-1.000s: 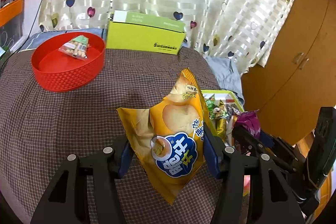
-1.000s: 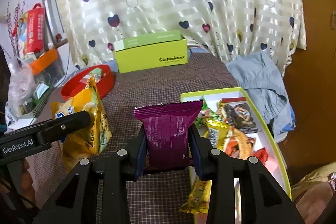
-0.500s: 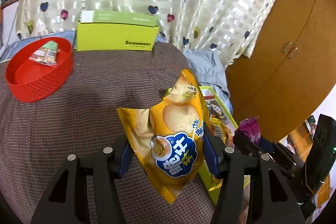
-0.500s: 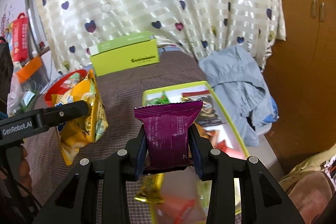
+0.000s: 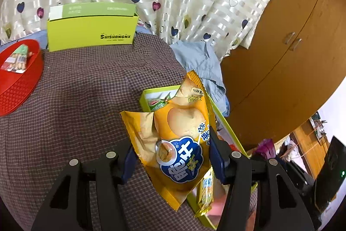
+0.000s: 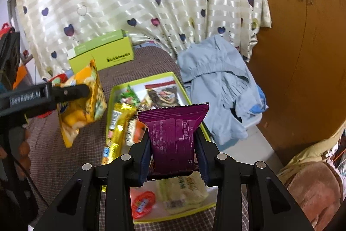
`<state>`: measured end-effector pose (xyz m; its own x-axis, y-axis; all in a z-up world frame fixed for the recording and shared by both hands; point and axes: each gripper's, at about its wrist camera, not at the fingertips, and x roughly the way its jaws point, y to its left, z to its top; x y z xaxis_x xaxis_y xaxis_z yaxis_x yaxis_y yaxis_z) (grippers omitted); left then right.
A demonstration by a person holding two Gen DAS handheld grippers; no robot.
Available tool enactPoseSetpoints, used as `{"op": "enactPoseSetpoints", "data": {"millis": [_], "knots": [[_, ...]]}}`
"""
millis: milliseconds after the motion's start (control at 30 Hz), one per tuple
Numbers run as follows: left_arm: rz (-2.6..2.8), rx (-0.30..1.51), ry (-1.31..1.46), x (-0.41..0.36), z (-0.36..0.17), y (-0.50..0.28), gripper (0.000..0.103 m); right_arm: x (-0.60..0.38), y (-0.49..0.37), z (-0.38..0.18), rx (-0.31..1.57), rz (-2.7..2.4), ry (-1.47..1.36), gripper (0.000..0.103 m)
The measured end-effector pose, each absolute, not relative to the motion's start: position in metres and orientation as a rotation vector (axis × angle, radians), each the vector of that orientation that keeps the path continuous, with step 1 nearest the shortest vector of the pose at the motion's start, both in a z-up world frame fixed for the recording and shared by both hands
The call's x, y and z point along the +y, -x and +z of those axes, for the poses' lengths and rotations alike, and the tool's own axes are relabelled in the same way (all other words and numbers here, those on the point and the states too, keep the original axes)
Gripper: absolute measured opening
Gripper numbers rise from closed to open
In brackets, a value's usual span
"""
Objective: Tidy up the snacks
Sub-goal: 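Carry the yellow chip bag and purple bag over the lime-rimmed tray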
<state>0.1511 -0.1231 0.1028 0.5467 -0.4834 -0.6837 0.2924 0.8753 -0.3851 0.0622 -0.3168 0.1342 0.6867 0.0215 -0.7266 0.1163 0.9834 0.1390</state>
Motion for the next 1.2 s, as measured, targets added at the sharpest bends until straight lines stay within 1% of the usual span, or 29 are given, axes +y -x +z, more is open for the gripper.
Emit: {"op": "enactPoseSetpoints", "data": {"millis": [500,1200], "knots": [[-0.483,0.883,0.22,-0.146,0.102,-0.191,0.058,-0.315,-0.052,0.117,0.865,-0.02,-0.202,0.036],[-0.516,0.98,0.206,-0.184,0.071,-0.228,0.058,-0.294,-0.082,0.095,0.902,0.046,-0.178,0.036]]}}
